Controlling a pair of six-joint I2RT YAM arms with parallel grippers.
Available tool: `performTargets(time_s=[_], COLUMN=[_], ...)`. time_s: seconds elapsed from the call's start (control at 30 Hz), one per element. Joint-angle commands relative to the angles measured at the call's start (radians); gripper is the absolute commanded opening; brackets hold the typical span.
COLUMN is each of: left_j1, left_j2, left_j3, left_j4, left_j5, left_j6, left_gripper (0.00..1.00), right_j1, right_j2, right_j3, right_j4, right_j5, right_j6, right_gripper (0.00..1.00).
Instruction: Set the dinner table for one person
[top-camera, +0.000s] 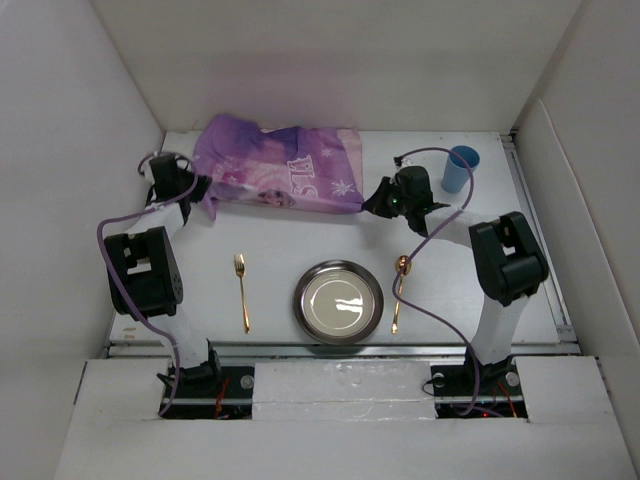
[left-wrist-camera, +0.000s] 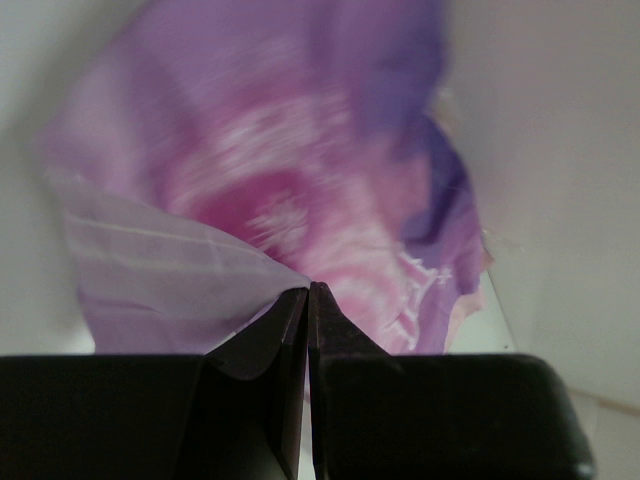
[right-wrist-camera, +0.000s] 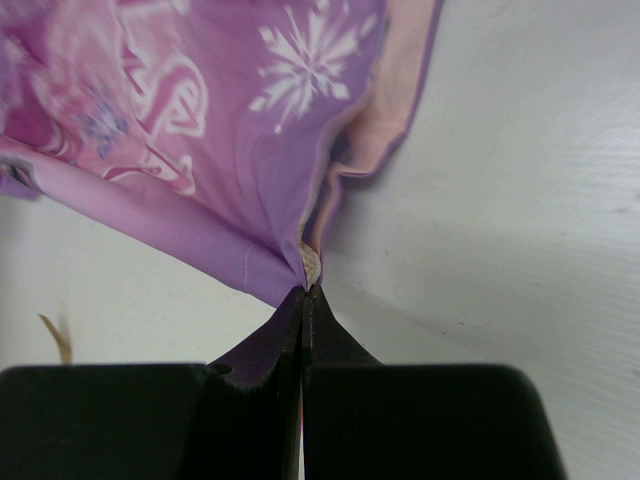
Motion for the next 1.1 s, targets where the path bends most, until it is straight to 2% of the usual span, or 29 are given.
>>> performTargets(time_s=[0.0, 0.07, 0.1, 0.17, 0.2, 0.23, 0.3, 0.37, 0.47, 0.53, 0.57, 0.63, 0.7, 0.73, 0.8, 0.83, 0.9, 1.07], left_j1=[-0.181, -0.264, -0.329, -0.363, -0.363, -0.363, -0.351, -0.338, -0.314, -0.314, -0.314, -0.355, -0.406, -0.436, -0.527, -0.55, -0.602, -0.656], left_j2=[-0.097, -0.08, -0.062, -0.058, -0.083, -0.104, -0.175, -0.213, -0.261, -0.29, -0.295, -0.251, -0.188, -0.152, -0.063, -0.034, 0.052, 0.223], left_j3=[0.273, 0.387, 0.401, 0.383, 0.347, 0.25, 0.15, 0.056, -0.025, -0.114, -0.137, -0.144, -0.063, 0.024, 0.109, 0.191, 0.253, 0.462], left_j4=[-0.182, -0.318, -0.353, -0.425, -0.428, -0.412, -0.356, -0.335, -0.341, -0.304, -0.242, -0.195, -0.251, -0.275, -0.333, -0.354, -0.384, -0.477], left_j5=[-0.192, -0.318, -0.406, -0.505, -0.511, -0.515, -0.54, -0.543, -0.529, -0.496, -0.441, -0.373, -0.406, -0.432, -0.544, -0.584, -0.673, -0.785], left_j6=[0.263, 0.364, 0.386, 0.392, 0.382, 0.366, 0.328, 0.307, 0.227, 0.196, 0.199, 0.254, 0.3, 0.325, 0.383, 0.394, 0.441, 0.526], left_gripper=[0.0, 0.0, 0.1, 0.23, 0.39, 0.5, 0.7, 0.7, 0.61, 0.44, 0.39, 0.36, 0.37, 0.38, 0.41, 0.42, 0.44, 0.45], right_j1=[-0.052, -0.064, -0.064, -0.064, -0.073, -0.074, -0.074, -0.098, -0.135, -0.146, -0.146, -0.146, -0.146, -0.146, -0.146, -0.146, -0.146, -0.155], right_j2=[-0.159, -0.211, -0.224, -0.242, -0.258, -0.264, -0.27, -0.273, -0.298, -0.319, -0.324, -0.315, -0.302, -0.295, -0.279, -0.279, -0.279, -0.285], right_j3=[0.002, -0.029, -0.041, -0.093, -0.112, -0.15, -0.173, -0.192, -0.221, -0.233, -0.235, -0.235, -0.235, -0.233, -0.236, -0.238, -0.244, -0.242], right_j4=[0.009, 0.012, 0.004, 0.006, 0.022, 0.032, 0.045, 0.038, 0.027, 0.033, 0.033, 0.039, 0.05, 0.053, 0.068, 0.076, 0.082, 0.079], right_j5=[0.068, 0.077, 0.092, 0.103, 0.117, 0.12, 0.132, 0.138, 0.134, 0.128, 0.123, 0.102, 0.083, 0.077, 0.062, 0.059, 0.059, 0.056], right_j6=[-0.059, -0.069, -0.072, -0.069, -0.069, -0.066, -0.062, -0.064, -0.062, -0.067, -0.072, -0.073, -0.072, -0.069, -0.067, -0.069, -0.069, -0.072], right_gripper=[0.0, 0.0, 0.0, 0.0, 0.0, 0.0, 0.0, 0.0, 0.0, 0.0, 0.0, 0.0, 0.0, 0.0, 0.0, 0.0, 0.0, 0.0])
